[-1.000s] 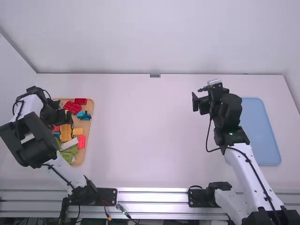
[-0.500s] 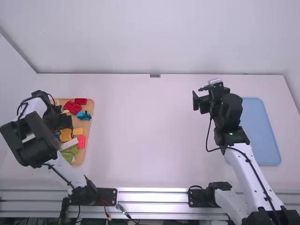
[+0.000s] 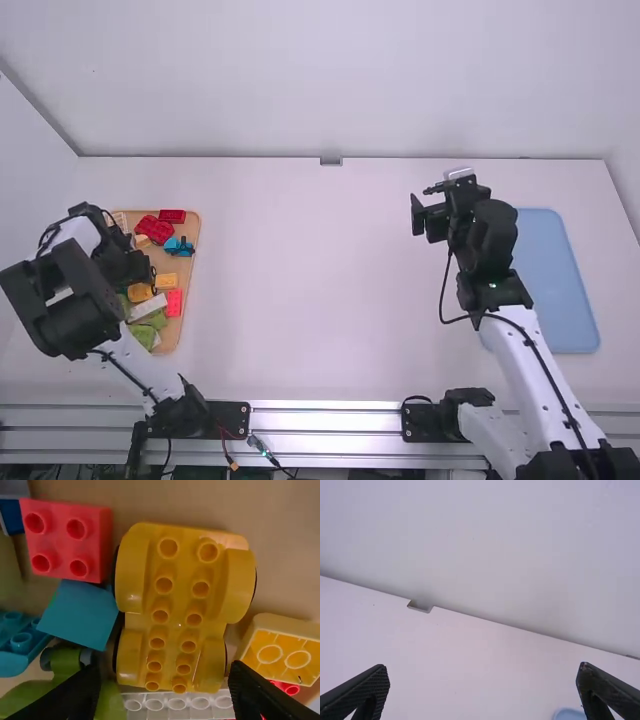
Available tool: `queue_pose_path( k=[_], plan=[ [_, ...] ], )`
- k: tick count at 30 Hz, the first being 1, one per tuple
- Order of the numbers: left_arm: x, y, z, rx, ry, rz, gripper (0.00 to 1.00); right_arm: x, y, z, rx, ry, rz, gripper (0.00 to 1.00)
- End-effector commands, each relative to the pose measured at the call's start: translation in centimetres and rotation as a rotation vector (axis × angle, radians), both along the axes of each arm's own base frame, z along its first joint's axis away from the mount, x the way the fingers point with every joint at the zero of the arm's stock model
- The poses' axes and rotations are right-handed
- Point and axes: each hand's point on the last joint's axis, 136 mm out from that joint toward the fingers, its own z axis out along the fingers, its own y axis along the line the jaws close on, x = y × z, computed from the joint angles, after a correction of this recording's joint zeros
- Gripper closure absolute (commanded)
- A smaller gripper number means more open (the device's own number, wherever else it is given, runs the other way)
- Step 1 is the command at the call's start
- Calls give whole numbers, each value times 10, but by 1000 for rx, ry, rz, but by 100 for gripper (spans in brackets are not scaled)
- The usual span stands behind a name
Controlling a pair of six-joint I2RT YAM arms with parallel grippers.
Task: Assemble lego blocks to make yellow taxi
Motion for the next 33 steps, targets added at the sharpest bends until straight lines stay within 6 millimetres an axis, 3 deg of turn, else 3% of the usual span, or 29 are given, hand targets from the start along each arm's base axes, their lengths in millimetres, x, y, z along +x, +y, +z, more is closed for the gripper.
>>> queue_pose_path(
  k=[1,11,16,19,33],
  plan=[
    [-5,-4,-2,-6,15,5,34,4,1,21,2,-43,1,1],
    [-3,-3,-2,-1,7,3,37,4,1,20,2,-42,2,1],
    [-3,-4,-2,-9,6,-30,35,4,2,21,2,-43,3,1],
    [-3,-5,-5,-8,6,-61,28,4,1,20,2,-42,1,1],
    [-11,-9,-28,2,-4,-72,25,4,2,21,2,-43,3,1]
  ],
)
